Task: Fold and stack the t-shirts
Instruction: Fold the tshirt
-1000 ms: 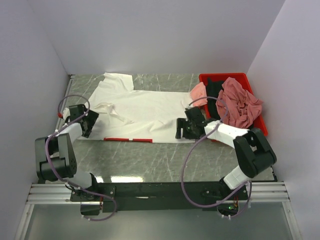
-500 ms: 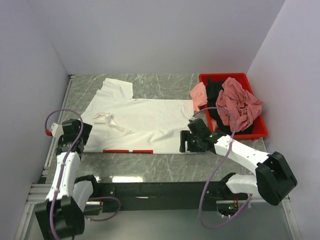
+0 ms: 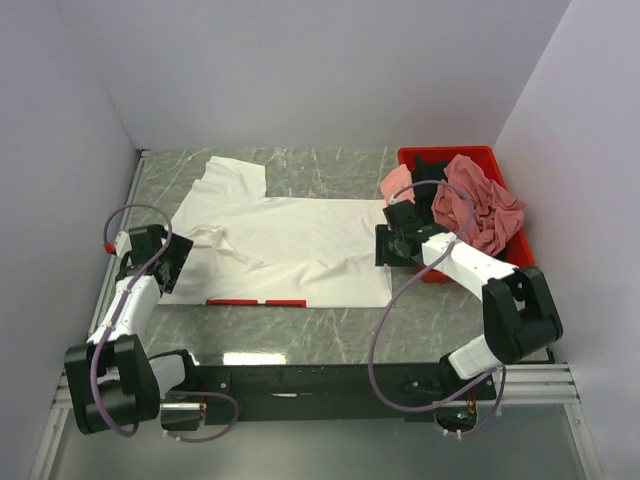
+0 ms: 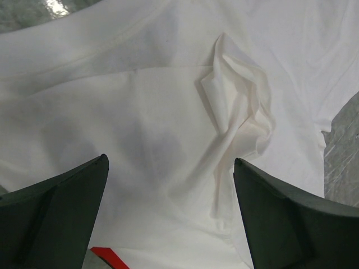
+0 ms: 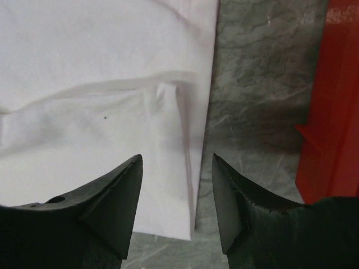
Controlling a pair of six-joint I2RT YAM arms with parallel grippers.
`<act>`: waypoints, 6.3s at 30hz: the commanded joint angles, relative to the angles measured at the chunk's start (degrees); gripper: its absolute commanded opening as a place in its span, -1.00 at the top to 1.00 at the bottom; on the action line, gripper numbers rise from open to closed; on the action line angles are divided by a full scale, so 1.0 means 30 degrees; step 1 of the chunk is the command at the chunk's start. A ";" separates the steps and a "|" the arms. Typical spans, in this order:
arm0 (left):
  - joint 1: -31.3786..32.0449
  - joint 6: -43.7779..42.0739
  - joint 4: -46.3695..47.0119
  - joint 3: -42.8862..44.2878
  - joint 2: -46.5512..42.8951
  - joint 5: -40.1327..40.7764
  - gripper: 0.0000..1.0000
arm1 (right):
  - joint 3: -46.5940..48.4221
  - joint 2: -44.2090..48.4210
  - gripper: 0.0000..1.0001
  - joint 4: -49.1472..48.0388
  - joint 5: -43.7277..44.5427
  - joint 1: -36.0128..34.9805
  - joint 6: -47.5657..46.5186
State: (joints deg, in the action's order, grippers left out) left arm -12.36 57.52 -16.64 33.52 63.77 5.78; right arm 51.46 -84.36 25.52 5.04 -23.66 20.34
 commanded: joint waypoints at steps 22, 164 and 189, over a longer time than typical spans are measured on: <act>-0.0011 -0.1125 0.2179 0.1337 0.2679 -0.0404 -0.99 | 0.3823 -0.4957 0.13 0.0312 -0.0771 0.0270 -0.1096; 0.5877 -0.1067 -0.0809 0.8544 1.0033 0.2789 0.24 | -0.0484 -0.1412 -0.74 -0.1270 -0.3818 -0.2543 -0.0246; 0.7604 -0.2121 -0.1101 1.3054 1.3400 0.2467 0.99 | -0.0162 -0.1998 -0.73 -0.0859 -0.3232 -0.2514 -0.0217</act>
State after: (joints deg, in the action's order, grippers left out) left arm 8.95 53.08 -19.86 69.10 102.06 13.34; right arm 49.45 -89.30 23.18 -6.04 -31.35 20.08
